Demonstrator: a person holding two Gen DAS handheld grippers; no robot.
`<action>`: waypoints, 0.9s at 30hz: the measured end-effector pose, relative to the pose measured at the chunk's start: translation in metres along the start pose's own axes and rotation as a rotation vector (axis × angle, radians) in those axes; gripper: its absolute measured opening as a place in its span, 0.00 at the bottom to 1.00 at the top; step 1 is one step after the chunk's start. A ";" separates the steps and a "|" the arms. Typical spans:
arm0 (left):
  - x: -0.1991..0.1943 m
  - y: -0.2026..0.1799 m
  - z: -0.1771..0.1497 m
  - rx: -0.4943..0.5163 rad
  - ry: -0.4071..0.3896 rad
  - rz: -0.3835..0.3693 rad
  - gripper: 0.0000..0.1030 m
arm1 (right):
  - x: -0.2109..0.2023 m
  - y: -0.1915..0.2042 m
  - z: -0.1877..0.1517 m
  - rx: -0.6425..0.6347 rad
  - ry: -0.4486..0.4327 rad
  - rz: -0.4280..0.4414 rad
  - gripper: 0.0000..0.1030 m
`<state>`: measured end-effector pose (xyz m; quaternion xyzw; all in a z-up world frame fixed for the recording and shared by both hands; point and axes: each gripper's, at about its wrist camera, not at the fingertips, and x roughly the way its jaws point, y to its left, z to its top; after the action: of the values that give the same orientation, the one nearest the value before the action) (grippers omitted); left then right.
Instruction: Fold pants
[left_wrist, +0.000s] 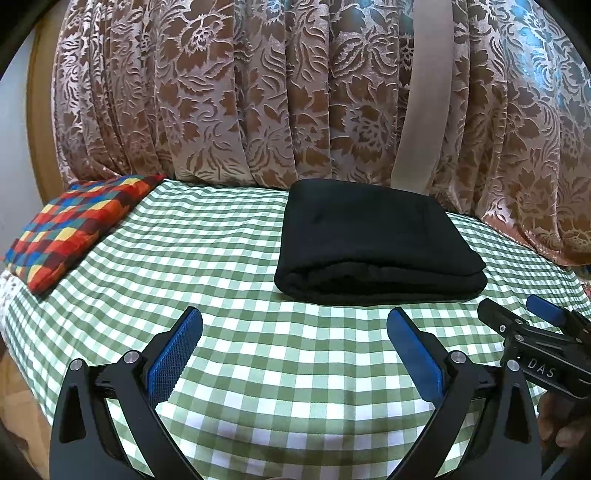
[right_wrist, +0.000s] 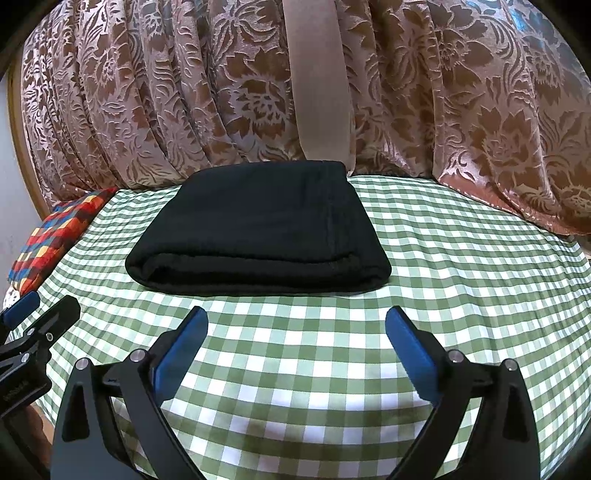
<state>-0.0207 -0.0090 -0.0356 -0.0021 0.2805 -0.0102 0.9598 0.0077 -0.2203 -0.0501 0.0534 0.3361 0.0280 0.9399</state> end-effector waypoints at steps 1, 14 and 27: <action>-0.001 0.000 0.000 0.001 -0.001 -0.001 0.96 | 0.000 0.000 0.000 -0.002 0.000 -0.001 0.94; 0.000 0.006 0.001 -0.014 0.006 -0.009 0.96 | 0.004 0.002 -0.003 -0.014 0.018 0.000 0.94; 0.007 0.011 -0.004 -0.009 0.020 0.001 0.94 | 0.014 0.000 -0.007 -0.019 0.049 -0.007 0.94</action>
<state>-0.0165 0.0015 -0.0433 -0.0061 0.2900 -0.0084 0.9570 0.0137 -0.2184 -0.0643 0.0426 0.3590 0.0290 0.9319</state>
